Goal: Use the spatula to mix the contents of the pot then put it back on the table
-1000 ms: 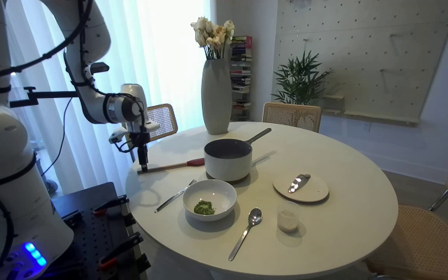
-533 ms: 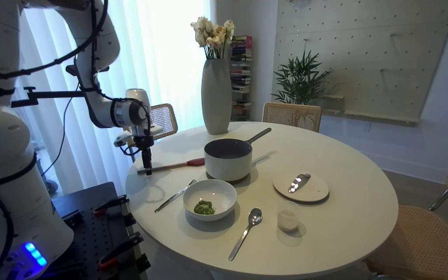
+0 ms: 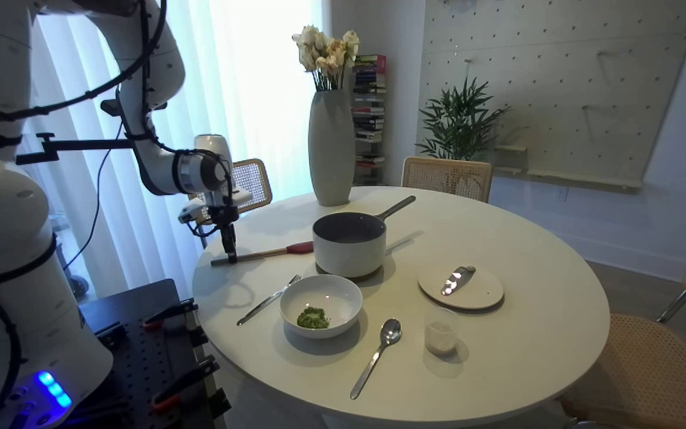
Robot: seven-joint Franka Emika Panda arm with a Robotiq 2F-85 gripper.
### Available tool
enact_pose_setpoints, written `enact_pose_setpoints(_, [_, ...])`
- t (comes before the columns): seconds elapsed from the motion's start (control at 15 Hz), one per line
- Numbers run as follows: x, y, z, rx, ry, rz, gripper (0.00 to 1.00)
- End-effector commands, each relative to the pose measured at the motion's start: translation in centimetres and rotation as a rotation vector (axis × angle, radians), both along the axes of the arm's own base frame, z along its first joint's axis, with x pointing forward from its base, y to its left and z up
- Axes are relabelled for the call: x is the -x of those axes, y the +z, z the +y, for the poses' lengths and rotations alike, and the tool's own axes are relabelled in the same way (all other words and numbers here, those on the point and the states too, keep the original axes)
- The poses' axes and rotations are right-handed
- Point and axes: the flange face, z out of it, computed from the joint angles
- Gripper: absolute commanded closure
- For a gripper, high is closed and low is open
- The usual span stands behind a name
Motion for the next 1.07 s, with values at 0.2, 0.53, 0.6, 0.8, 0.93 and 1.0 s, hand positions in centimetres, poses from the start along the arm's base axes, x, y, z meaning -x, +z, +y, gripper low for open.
enact_pose_setpoints(0.2, [-0.5,0.5,-0.6,-0.011,-0.034,-0.005,0.96])
enact_pose_setpoints(0.53, [-2.3,5.1,-1.7,-0.041,-0.028,-0.014,0.96])
enact_pose_setpoints(0.6, [-2.7,6.2,-1.9,-0.045,-0.018,-0.016,0.96])
enact_pose_setpoints(0.8, [-3.8,9.8,-2.4,-0.044,0.012,-0.024,0.96])
enact_pose_setpoints(0.93, [-4.5,12.2,-2.6,-0.044,0.036,-0.028,0.96])
enact_pose_setpoints(1.0, [-4.7,13.5,-2.5,-0.039,0.05,-0.035,0.96])
